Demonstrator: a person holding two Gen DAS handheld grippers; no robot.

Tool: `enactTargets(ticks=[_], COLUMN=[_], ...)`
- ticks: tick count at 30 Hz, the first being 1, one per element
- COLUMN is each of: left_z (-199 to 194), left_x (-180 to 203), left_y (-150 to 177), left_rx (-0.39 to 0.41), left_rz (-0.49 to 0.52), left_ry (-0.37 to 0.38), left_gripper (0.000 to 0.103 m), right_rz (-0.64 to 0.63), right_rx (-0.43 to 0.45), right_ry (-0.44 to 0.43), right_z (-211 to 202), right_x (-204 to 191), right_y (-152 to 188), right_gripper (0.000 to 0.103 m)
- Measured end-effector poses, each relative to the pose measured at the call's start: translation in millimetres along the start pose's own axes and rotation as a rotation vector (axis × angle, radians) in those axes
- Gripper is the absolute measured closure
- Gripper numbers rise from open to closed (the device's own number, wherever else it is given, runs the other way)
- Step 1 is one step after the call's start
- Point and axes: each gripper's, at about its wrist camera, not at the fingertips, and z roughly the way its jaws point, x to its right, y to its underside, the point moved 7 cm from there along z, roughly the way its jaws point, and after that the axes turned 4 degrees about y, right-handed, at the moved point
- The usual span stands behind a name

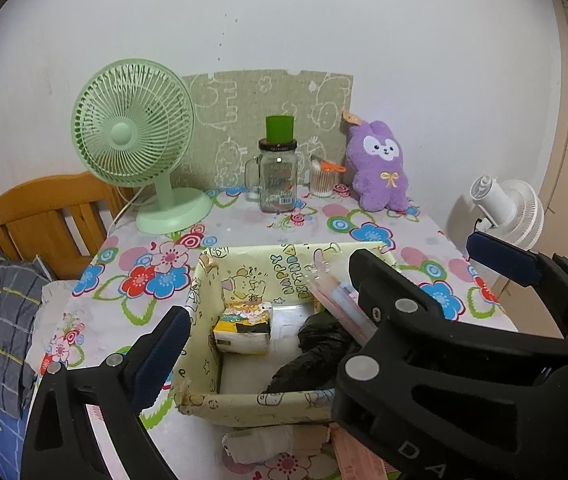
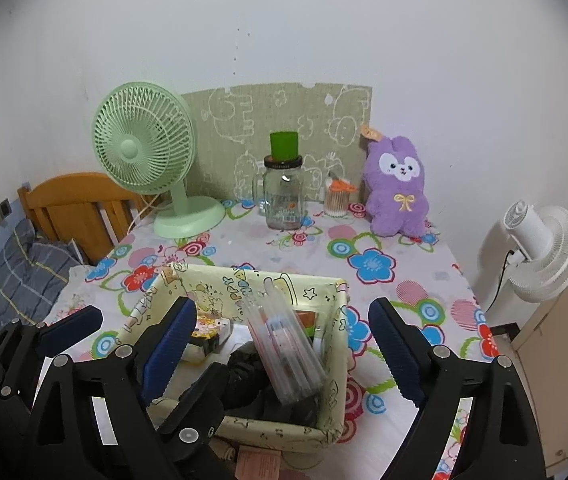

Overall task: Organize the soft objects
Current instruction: 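Withdraw both open tools from the box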

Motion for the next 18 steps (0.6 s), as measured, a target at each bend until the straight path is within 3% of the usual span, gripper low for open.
enactTargets(ticks=[18], left_z=[-54.1], left_x=[18.5], left_y=[3.4], left_rx=[0.088], left_rz=[0.044], left_ry=[-0.007], left_gripper=[0.000], right_rz=[0.020], right_rx=[0.061], right_ry=[0.042], right_z=[-63.8], right_x=[7.0], right_y=[5.2], right_gripper=[0.011])
